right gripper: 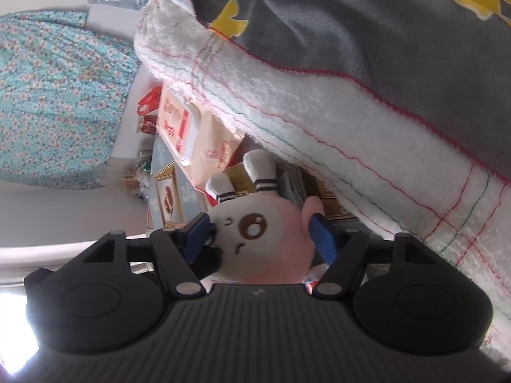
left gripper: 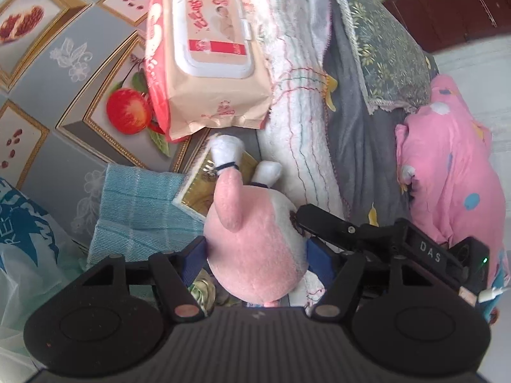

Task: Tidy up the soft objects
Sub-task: 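Lift the pink plush bunny with the right tool toward the box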

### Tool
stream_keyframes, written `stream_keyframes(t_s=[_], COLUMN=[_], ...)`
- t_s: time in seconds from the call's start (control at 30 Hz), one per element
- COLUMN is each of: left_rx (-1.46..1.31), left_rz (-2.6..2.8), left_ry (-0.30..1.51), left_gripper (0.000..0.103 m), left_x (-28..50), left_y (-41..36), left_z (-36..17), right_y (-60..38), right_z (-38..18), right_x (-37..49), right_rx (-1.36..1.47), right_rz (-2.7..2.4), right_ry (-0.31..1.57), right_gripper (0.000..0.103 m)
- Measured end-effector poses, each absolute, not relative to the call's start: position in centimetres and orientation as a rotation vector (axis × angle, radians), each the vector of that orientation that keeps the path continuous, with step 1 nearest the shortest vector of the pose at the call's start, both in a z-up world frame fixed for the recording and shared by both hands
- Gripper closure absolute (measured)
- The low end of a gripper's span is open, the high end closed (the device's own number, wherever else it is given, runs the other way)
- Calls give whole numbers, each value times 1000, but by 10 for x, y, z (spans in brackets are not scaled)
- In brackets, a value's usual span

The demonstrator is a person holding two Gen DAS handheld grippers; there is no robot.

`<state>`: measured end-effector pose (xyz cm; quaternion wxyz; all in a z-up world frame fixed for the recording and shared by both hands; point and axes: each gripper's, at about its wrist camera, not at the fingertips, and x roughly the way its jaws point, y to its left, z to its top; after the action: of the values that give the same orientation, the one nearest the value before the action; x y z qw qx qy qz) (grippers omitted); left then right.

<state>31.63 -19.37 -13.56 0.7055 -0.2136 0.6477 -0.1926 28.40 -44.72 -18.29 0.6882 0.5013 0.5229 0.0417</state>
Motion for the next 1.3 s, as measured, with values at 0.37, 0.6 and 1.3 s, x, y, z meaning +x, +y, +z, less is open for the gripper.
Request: stream_keyframes(t_s=[0.37, 0.6, 1.3], left_rx=[-476, -484, -425], left_rz=[-424, -439, -489], left_ry=[1435, 1434, 1294], left_gripper=[29, 28, 33], left_x=[313, 316, 266], left_y=[-188, -190, -166], left_z=[-139, -144, -71], right_y=[-454, -452, -421], right_z=[-182, -211, -125], right_x=[272, 278, 244], right_rx=[1118, 1246, 1151], right_rz=[10, 64, 203], right_ry=[1176, 1182, 1094], right_gripper=[23, 17, 31])
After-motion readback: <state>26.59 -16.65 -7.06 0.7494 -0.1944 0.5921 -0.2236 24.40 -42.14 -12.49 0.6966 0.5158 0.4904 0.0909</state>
